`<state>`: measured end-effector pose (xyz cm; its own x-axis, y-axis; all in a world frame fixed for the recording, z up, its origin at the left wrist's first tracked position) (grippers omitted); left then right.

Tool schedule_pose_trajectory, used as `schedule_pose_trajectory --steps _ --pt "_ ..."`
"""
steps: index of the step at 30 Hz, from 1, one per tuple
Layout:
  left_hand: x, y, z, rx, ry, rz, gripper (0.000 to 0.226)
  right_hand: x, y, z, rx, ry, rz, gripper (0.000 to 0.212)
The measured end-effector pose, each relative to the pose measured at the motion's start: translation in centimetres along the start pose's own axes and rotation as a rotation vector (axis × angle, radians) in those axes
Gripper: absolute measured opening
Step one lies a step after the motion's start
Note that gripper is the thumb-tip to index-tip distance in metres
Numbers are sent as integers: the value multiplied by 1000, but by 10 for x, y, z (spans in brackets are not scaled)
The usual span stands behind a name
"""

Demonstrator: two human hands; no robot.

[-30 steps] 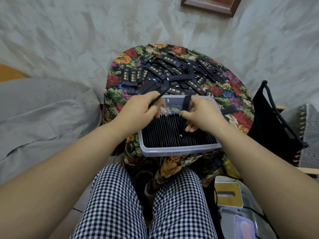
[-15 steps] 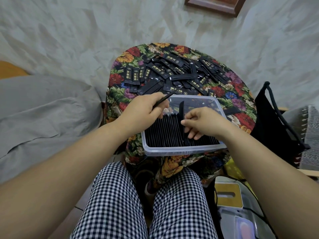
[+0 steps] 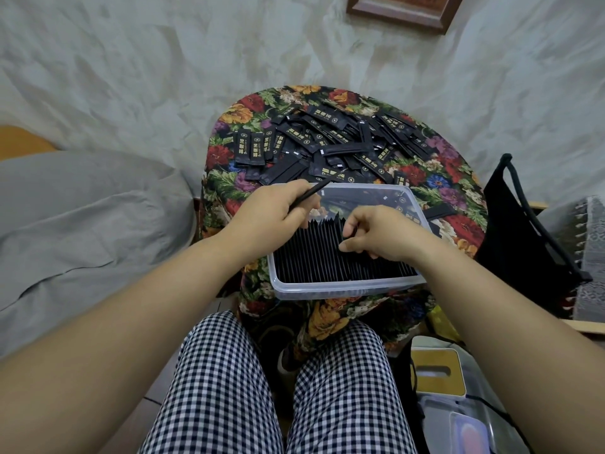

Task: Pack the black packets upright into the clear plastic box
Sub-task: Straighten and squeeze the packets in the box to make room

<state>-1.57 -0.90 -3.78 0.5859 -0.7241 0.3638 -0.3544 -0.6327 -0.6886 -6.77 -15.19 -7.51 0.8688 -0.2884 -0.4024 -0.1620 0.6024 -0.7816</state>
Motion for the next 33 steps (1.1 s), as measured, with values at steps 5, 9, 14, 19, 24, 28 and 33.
schedule_pose_trajectory --steps 5,9,14,19,24,28,33 --pt "0 2 -1 8 -2 8 17 0 4 1 -43 -24 15 13" --pt "0 0 -3 1 -5 20 17 0 2 2 -53 -34 1 13" --pt "5 1 -8 -19 -51 81 22 -11 -16 11 193 -127 -92 13" --pt "12 16 -23 26 -27 281 21 -26 -21 31 663 -277 85 18" --pt "14 33 -32 82 10 396 21 -26 -24 25 705 -272 9 7" --pt "17 36 -26 216 48 419 26 -24 -41 7 812 -207 -77 7" --pt "13 59 -18 434 104 716 47 -18 -49 -18 579 -50 -175 15"
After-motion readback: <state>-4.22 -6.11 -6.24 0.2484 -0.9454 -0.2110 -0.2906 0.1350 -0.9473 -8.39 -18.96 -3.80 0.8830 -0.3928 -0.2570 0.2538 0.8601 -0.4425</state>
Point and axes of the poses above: each hand's wrist, its own x-axis towards the middle knuckle, its own y-axis out of the palm, z = x × y, the point moved 9 cm from there along x, towards the middle knuckle, and after that the axes turned 7 degrees about y, right-handed, at the moved point
